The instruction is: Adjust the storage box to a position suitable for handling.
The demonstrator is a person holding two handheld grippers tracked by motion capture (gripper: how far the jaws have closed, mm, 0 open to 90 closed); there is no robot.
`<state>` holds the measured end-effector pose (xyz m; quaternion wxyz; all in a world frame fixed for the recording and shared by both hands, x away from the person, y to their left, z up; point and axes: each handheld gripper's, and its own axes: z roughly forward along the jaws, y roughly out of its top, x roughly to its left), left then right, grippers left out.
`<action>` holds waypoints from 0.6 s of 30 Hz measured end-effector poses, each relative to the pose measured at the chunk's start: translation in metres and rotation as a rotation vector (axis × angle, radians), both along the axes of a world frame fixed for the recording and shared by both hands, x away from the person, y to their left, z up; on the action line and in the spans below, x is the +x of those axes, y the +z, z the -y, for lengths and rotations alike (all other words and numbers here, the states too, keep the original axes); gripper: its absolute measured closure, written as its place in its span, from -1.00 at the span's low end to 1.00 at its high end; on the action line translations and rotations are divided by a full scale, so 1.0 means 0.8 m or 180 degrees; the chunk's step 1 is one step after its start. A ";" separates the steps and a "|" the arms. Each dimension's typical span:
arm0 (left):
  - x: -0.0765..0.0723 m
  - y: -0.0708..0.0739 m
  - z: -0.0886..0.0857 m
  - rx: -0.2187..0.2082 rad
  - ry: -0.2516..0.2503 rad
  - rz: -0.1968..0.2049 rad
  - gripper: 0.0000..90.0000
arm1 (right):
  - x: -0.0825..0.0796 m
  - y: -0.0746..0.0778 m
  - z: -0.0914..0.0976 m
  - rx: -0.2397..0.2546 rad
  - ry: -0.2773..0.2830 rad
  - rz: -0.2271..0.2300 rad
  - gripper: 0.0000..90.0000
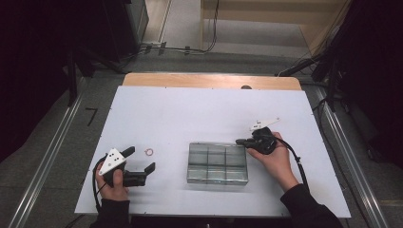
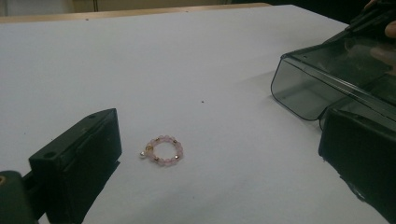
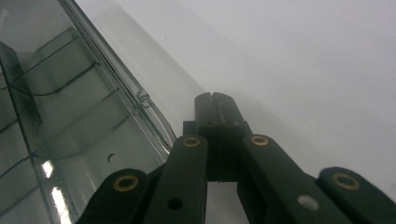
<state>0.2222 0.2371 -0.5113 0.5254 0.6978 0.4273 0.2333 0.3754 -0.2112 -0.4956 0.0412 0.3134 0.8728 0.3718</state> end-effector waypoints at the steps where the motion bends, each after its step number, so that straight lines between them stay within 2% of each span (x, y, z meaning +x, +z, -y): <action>1: 0.000 0.000 0.000 0.0004 0.0001 0.0000 -1.00 | -0.001 0.000 -0.001 0.0012 0.0006 0.0000 0.96; 12: -0.001 0.001 0.002 0.0058 0.0002 0.0006 -1.00 | -0.007 -0.002 -0.008 0.0074 0.0041 0.0032 0.96; 14: -0.002 0.003 0.007 0.0184 -0.0027 0.0034 -1.00 | -0.007 -0.003 -0.009 0.0111 0.0073 0.0036 0.96; 15: -0.003 0.005 0.014 0.0283 -0.0070 0.0041 -1.00 | -0.008 -0.004 -0.010 0.0122 0.0158 0.0070 0.96; 16: -0.004 0.006 0.017 0.0283 -0.0098 0.0041 -1.00 | -0.008 -0.004 -0.010 0.0116 0.0158 0.0091 0.96; 18: -0.004 0.009 0.021 0.0148 -0.0220 0.0021 -1.00 | -0.010 -0.002 -0.009 0.0126 0.0145 0.0121 0.96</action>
